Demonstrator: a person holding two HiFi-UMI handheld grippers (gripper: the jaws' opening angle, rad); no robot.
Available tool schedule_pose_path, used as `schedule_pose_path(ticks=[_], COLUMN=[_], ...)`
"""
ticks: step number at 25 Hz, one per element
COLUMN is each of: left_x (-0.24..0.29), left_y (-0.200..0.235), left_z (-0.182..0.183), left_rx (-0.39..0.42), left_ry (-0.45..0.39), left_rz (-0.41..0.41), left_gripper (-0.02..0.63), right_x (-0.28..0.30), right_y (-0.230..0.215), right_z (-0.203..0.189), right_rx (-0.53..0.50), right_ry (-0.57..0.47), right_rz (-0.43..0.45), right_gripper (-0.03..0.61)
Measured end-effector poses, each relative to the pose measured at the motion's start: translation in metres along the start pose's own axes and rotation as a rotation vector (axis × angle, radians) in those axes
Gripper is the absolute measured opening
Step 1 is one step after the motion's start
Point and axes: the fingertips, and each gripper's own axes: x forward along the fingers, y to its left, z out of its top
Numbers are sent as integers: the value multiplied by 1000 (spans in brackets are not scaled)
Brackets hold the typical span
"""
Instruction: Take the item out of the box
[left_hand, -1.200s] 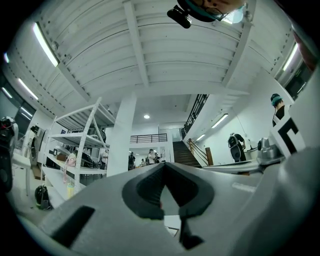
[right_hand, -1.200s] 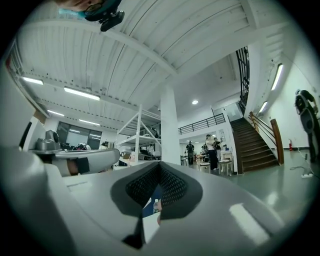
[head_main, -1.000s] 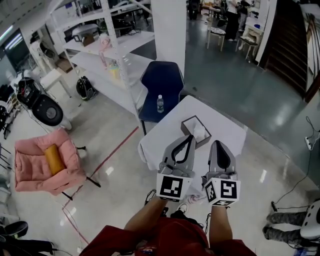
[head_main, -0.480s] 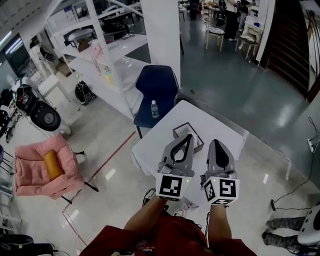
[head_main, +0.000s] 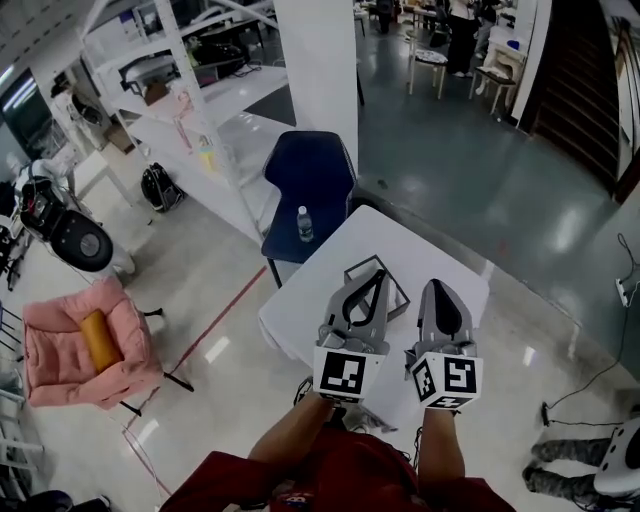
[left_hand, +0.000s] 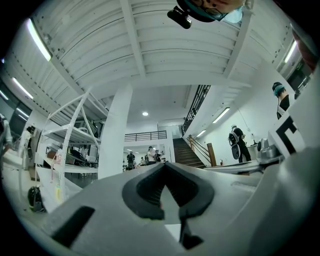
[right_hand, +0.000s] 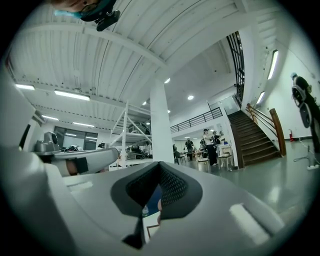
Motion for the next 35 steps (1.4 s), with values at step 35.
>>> schedule_pose_path(ticks=[35], left_x=[158], left_y=[119], left_z=[-84], left_rx=[-129], left_ry=[-3], left_rz=[-161], left_gripper=[3], right_x=[186], right_y=[-26], right_z=[-57], right_rx=[-103], right_ry=[124], right_rz=[-158], right_gripper=[2])
